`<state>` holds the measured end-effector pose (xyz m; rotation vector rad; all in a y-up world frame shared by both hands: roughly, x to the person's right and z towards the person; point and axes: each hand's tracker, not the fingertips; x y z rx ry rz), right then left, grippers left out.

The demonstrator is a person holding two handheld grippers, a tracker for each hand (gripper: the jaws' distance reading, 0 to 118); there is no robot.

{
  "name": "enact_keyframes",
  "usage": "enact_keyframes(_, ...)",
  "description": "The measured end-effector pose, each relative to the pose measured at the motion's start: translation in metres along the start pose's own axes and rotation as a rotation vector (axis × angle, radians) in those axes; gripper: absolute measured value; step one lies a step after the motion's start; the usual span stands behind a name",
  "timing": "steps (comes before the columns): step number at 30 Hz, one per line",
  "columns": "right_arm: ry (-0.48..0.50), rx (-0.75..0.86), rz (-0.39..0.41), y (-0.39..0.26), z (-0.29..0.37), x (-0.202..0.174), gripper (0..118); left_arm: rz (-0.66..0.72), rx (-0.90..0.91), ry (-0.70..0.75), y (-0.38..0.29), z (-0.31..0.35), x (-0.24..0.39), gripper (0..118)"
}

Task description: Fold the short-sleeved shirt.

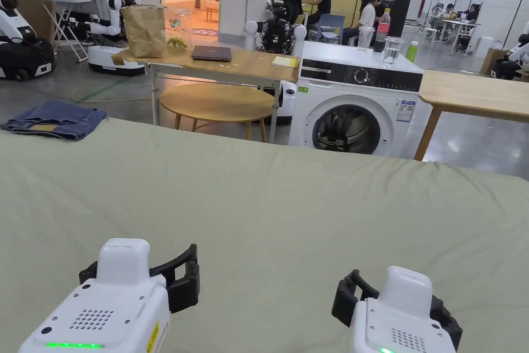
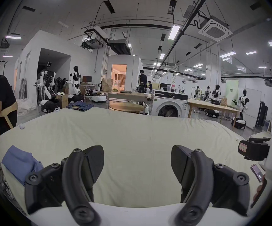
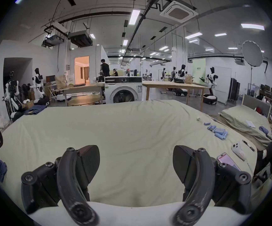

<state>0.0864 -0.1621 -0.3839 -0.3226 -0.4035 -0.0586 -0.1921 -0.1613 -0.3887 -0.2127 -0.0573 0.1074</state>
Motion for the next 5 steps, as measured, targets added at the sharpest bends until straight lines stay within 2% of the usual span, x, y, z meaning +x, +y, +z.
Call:
enact_keyframes(1, -0.024, -0.003, 0.002, 0.0002, -0.0001, -0.0006, 94, 0.001, 0.000, -0.003, -0.0006, -0.0002, -0.0001, 86)
enact_keyframes(5, -0.013, -0.033, 0.028, 0.0017, -0.0042, 0.0013, 94, -0.007, -0.007, -0.007, -0.0007, -0.0002, 0.0005, 86)
